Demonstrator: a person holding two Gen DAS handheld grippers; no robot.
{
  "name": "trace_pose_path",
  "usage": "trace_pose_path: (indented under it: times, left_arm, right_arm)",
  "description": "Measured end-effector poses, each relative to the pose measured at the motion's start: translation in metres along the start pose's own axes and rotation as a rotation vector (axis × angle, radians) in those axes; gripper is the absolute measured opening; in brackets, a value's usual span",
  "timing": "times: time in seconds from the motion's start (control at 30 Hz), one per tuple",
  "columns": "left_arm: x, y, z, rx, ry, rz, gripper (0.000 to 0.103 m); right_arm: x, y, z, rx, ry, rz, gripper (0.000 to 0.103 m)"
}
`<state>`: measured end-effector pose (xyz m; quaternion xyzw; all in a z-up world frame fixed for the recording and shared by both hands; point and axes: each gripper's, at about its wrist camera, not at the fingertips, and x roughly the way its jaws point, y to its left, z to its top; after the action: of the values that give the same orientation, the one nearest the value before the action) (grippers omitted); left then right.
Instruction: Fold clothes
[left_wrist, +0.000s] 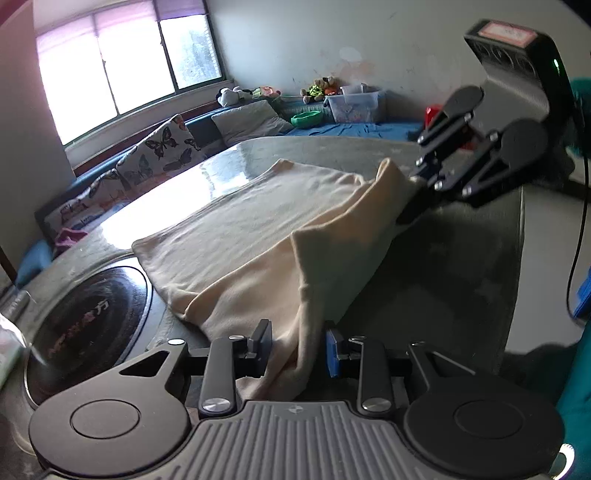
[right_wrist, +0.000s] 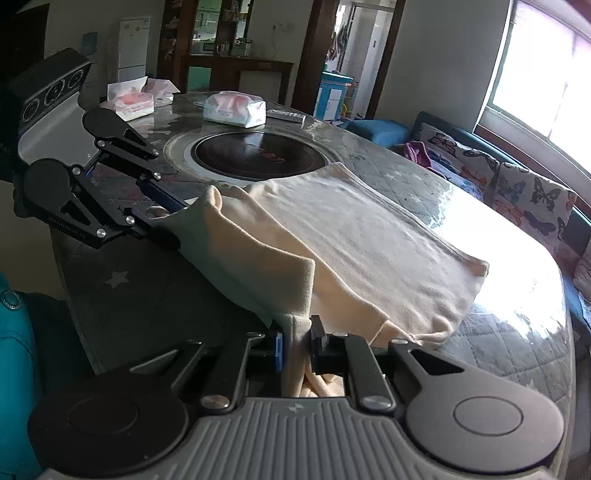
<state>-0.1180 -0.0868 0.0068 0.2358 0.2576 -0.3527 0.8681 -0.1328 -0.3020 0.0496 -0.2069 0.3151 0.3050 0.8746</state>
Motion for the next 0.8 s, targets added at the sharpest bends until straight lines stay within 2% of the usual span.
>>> trace_pose_path:
  times: [0.1,0.2,0.5,0.67,0.8]
  left_arm:
    - [-0.002,0.003,-0.001,-0.008,-0.001,-0.011,0.015]
    - [-0.006,0.006,0.001,-0.038,-0.008,-0.031,0.011]
    - [-0.05,-0.002,0.004,-0.086,-0.04,-0.09,0.01]
    - [-0.088,-0.018,-0.001,-0.111,-0.024,-0.145,0.01]
    - [-0.099,-0.021,0.003,-0.11,-0.029,-0.135,0.01]
  right_arm:
    - [-0.003,0.003,-0.002,0.015,-0.009,-0.009,0.009]
    - [-0.009,0.005,-0.001,0.024,-0.021,-0.015,0.009]
    - [-0.056,0.022,0.004,0.007,-0.053,0.013,0.009]
    - [-0.091,0.043,0.003,0.034,-0.047,0.067,0.008]
    - [-0.101,0.049,0.005,0.05,-0.044,0.074,0.008]
